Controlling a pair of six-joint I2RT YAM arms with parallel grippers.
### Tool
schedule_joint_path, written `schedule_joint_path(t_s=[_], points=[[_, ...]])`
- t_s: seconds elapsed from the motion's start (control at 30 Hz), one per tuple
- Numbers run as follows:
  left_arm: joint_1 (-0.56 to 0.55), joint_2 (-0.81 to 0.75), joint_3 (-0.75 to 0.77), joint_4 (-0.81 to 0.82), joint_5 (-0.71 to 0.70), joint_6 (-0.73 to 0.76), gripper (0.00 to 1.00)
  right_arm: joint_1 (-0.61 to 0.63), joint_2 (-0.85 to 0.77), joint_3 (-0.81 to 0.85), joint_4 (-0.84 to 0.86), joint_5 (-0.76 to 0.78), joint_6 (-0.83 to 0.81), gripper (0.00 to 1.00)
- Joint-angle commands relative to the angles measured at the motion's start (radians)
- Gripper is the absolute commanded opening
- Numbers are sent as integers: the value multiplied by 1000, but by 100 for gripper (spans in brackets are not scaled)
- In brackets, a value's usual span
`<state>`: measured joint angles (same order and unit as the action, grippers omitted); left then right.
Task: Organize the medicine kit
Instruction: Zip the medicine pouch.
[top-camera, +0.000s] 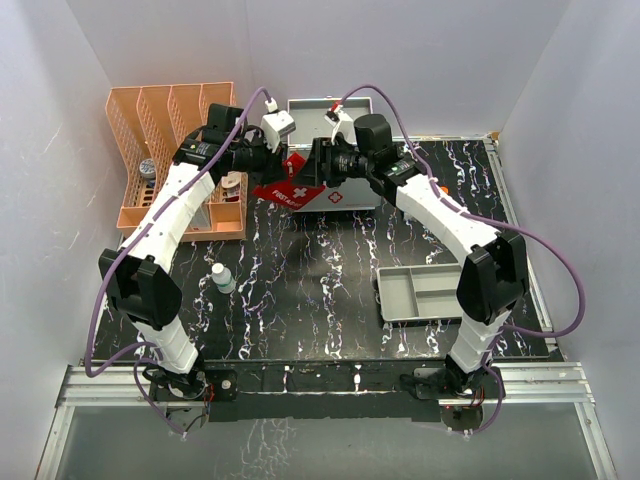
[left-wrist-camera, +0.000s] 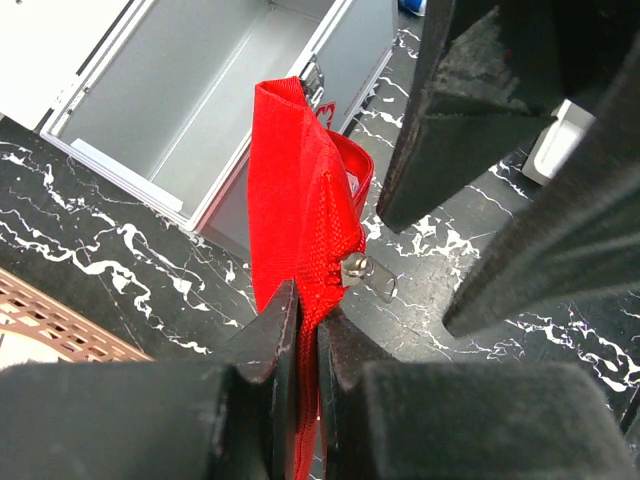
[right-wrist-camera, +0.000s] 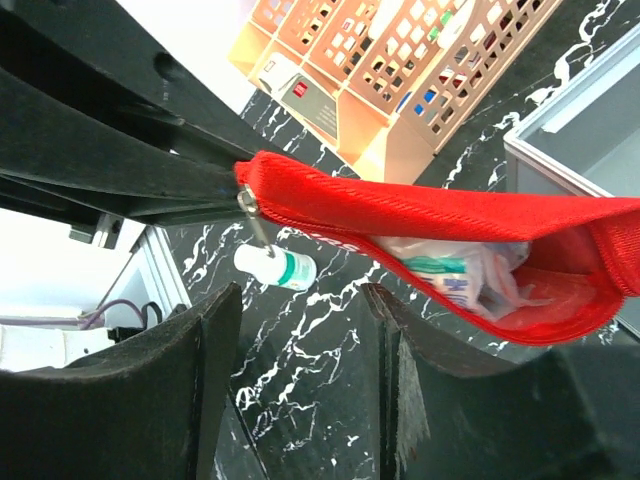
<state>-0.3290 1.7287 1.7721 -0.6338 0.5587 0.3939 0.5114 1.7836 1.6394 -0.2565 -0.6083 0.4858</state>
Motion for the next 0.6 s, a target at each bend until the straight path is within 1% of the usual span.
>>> schedule_joint_path(t_s=[0.0,0.17,0.27,0.37,0.47,0.57], points=[[1,-28,51,-28,72,17,0,-25,-50,3,83,-51,-76,46],[1,-29,52,-43,83,27,0,-25,-49,8,153,-101,-47,41],[2,-29,47,-48,82,30,0,-26,-16,16,180,-142,-22,37],[2,-26,44,-43,78,31,0,-27,-5,48,146,-172,-9,33],[2,-22,42,-30,72,24,0,-25,-5,57,104,-166,0,32],[2,-17,44,-23,74,18,0,-26,-9,27,125,-166,36,32]])
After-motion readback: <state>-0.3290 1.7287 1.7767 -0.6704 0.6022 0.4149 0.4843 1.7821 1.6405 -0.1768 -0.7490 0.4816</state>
